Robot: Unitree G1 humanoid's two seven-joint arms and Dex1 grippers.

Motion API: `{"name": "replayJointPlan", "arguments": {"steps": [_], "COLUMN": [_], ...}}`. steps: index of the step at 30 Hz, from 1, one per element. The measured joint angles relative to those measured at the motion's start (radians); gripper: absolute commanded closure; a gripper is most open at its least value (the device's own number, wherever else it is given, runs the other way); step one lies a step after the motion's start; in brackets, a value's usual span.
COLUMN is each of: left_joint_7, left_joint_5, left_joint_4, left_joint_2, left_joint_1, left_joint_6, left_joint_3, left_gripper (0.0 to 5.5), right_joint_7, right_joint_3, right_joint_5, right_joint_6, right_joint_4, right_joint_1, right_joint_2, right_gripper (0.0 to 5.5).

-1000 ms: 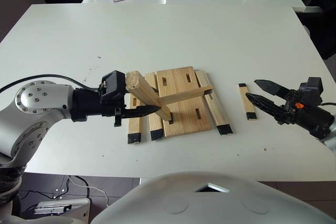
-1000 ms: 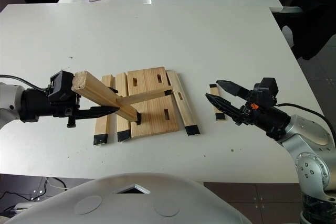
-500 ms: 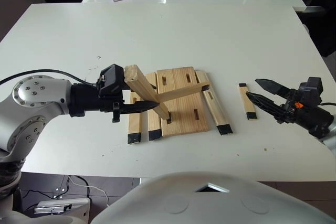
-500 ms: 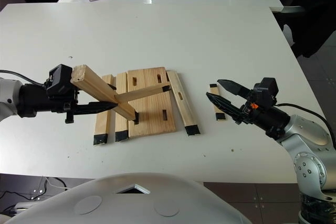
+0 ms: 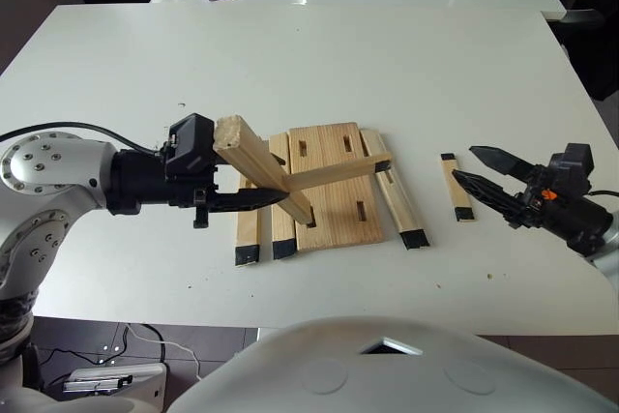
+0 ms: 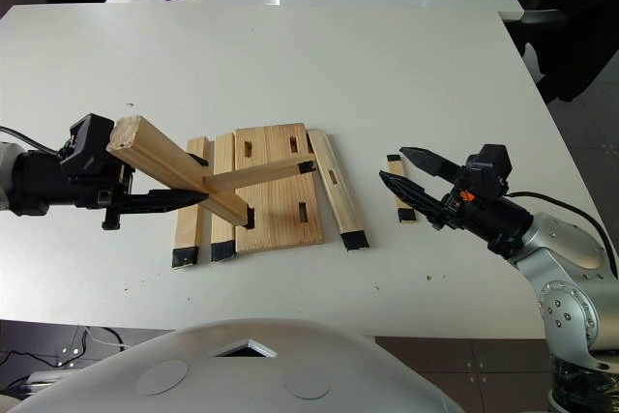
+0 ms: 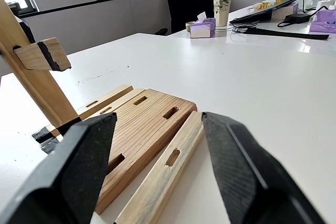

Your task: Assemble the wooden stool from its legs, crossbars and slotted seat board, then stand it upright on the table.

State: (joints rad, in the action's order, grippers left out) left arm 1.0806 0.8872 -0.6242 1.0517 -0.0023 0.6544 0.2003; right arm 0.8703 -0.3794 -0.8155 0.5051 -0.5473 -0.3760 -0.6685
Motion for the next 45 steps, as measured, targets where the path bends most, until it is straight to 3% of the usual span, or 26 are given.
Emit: {"name": "replayJointPlan", "arguments": {"steps": [26,45], "left_joint_7": [0.015,0.058], "left_joint_5": [-0.106,-0.264], "left_joint_4": [0.022,0.036], "left_joint_2": [-0.041,-0.032], "left_joint_1": [0.021,0.087], "left_joint_6": [-0.100,-0.307], "left_joint_3": [-0.061,-0.168], "left_gripper": [3.44,3.44], "right_joint_7": [0.002,0.019], "right_joint_3": [0.024,0.030], "right_joint_5": [0.011,0.021], "right_joint_6": [-0.011,-0.011], "right_joint_4": [0.006,0.022], "right_joint_1": [0.006,0.034], "right_joint_2": [-0.004,-0.019], "right_gripper": [2.51,2.51]}}
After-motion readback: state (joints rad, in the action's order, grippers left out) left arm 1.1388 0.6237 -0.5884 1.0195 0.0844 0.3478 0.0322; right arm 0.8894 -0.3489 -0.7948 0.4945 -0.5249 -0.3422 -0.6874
